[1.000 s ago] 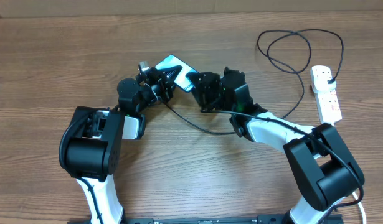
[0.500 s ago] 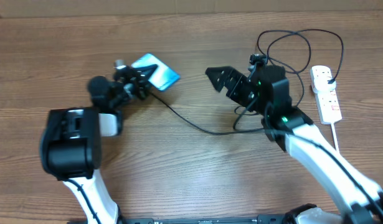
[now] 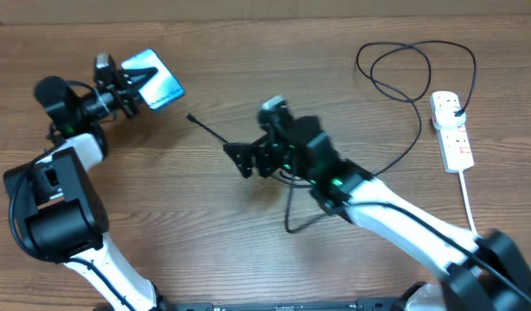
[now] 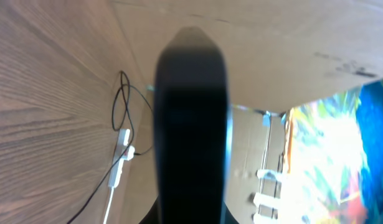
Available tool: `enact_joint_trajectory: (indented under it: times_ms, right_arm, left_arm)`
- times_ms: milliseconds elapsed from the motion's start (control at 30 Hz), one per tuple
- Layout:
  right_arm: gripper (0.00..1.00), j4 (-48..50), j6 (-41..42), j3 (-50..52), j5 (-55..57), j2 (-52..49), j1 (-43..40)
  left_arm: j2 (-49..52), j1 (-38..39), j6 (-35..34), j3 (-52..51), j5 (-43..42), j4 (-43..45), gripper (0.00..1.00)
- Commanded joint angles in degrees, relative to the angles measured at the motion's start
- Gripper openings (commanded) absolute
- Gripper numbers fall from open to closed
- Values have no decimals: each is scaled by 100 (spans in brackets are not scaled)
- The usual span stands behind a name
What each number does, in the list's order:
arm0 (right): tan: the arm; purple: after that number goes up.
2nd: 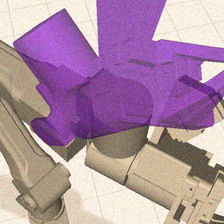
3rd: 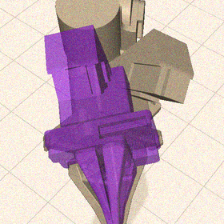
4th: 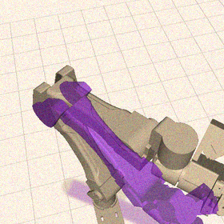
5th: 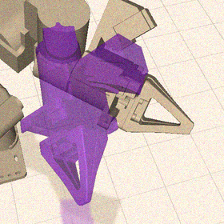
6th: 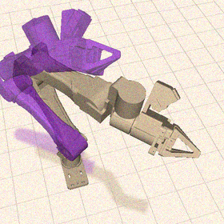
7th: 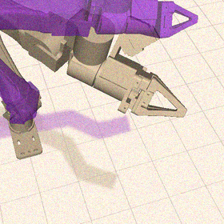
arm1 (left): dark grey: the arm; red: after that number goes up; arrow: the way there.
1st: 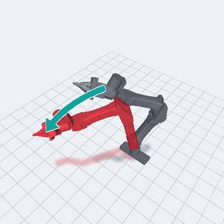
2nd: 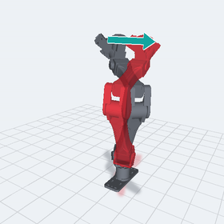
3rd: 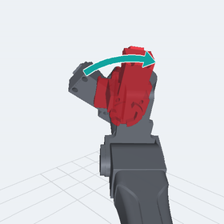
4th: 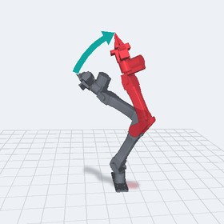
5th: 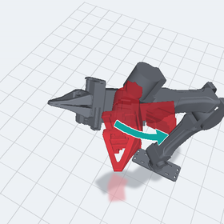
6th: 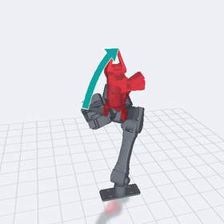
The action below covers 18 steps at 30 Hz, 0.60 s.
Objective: Plug charger to phone and switch on socket
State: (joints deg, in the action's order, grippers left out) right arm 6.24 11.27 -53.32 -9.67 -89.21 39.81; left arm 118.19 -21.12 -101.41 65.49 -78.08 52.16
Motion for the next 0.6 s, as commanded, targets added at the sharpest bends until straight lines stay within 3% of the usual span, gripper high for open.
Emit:
enact_joint_trajectory:
  times_ms: [0, 167, 433, 567]
  right_arm:
    - [100, -151, -588, -970, 243, -798, 133]
    - [98, -555, -970, -2057, 328, -1742, 249]
    - [88, -514, -1176, -2769, 507, -2586, 321]
    - [84, -374, -1180, -2787, 509, -2754, 328]
  left_arm:
    - [-184, -236, 116, 420, -647, 15, 4]
    - [-177, -409, 404, 452, -664, -160, 4]
    - [-164, -463, 2636, 452, 221, -2485, 4]
    - [-160, -463, 3014, 455, 588, -3008, 4]
